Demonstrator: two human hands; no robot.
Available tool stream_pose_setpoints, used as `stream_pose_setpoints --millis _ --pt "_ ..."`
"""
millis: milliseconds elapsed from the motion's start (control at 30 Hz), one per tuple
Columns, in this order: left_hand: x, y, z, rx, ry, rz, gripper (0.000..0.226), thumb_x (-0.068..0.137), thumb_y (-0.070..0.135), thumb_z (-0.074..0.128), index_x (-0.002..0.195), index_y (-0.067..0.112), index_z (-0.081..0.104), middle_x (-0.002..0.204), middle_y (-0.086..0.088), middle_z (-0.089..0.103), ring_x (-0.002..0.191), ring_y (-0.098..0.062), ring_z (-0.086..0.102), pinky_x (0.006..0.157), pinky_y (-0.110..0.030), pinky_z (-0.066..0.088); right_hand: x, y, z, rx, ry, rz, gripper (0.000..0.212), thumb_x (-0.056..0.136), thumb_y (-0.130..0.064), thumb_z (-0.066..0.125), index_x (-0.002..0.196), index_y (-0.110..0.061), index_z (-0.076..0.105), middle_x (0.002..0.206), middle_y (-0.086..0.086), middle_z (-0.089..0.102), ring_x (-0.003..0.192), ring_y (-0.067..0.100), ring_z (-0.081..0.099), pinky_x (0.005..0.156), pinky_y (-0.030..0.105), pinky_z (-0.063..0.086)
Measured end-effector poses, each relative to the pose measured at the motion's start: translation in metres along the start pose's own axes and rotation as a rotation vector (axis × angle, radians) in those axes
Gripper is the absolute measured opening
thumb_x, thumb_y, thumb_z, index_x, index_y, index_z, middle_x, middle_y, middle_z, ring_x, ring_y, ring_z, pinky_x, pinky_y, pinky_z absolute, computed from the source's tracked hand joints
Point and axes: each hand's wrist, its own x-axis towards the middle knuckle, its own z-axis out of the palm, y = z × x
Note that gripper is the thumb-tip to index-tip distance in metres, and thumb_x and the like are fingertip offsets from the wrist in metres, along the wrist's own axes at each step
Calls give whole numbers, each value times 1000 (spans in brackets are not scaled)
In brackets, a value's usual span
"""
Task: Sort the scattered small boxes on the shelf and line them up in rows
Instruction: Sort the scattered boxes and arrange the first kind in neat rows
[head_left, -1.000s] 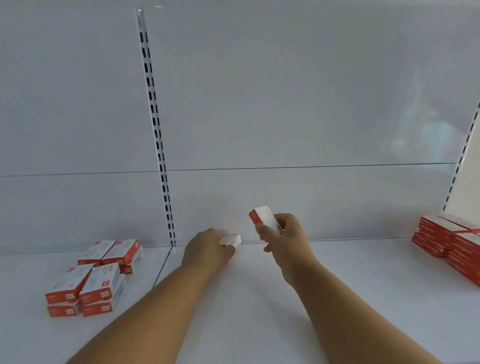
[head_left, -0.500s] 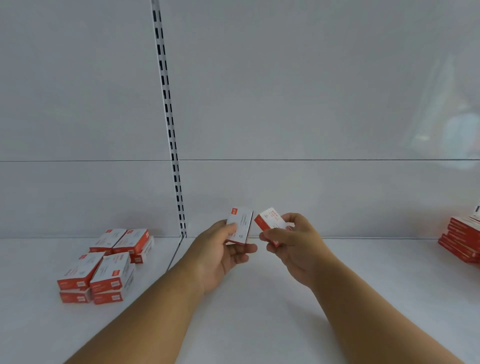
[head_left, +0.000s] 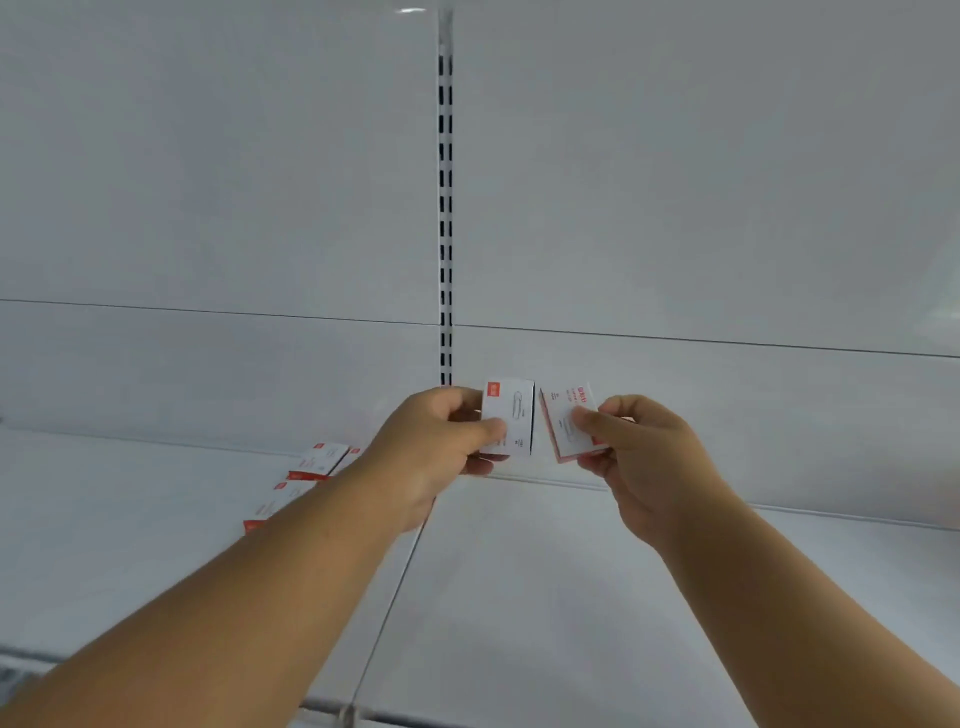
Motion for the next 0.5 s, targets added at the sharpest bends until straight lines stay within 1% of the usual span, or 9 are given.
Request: stream_pose_setpoints --millis 100,200,267,333,400,433,467,500 --pt "-2 2 -52 89 73 -30 18 89 10 70 106 14 68 93 -2 77 78 -21 76 73 -38 61 -1 2 54 -45 -71 19 15 83 0 70 77 -6 59 85 20 70 74 29 70 72 38 58" --pt "4 -5 -116 151 129 -70 16 89 15 72 104 18 66 89 0 78 75 -20 76 73 -40 62 0 13 119 -52 -76 37 15 83 2 69 75 -3 58 85 23 71 74 32 74 75 44 61" --pt "13 -10 -155 155 137 -78 13 89 17 71 101 17 66 83 2 78 73 -18 76 68 -37 61 3 25 158 -81 -57 49 16 85 -2 70 75 -2 57 83 21 73 73 31 75 75 43 62" --pt "25 -16 -185 212 124 -80 9 89 21 72 96 18 67 76 7 77 66 -10 73 56 -26 56 7 39 189 -208 -9 53 19 86 -10 71 78 -3 56 78 13 76 72 27 75 74 42 62" --pt "39 -26 -205 298 88 -97 6 87 23 73 88 19 69 68 11 73 54 -1 66 47 -17 46 13 55 210 -423 75 44 23 87 -19 71 75 -7 54 69 4 75 64 19 74 69 38 63" --pt "45 -31 -211 326 59 -120 7 87 23 74 84 19 69 66 11 72 51 0 64 46 -16 44 16 62 215 -518 129 49 26 87 -22 71 73 -9 54 66 2 74 56 14 72 64 33 63" --pt "51 -36 -215 347 24 -147 8 86 22 74 82 19 69 67 10 72 53 -2 63 48 -17 44 19 68 219 -598 179 62 28 87 -25 71 70 -11 53 63 1 73 48 11 67 56 28 60" --pt "56 -42 -217 369 -10 -172 9 86 22 73 79 19 69 69 7 72 57 -5 63 51 -20 46 22 73 220 -676 219 71 30 86 -27 72 68 -12 53 61 1 73 42 10 61 48 25 53"
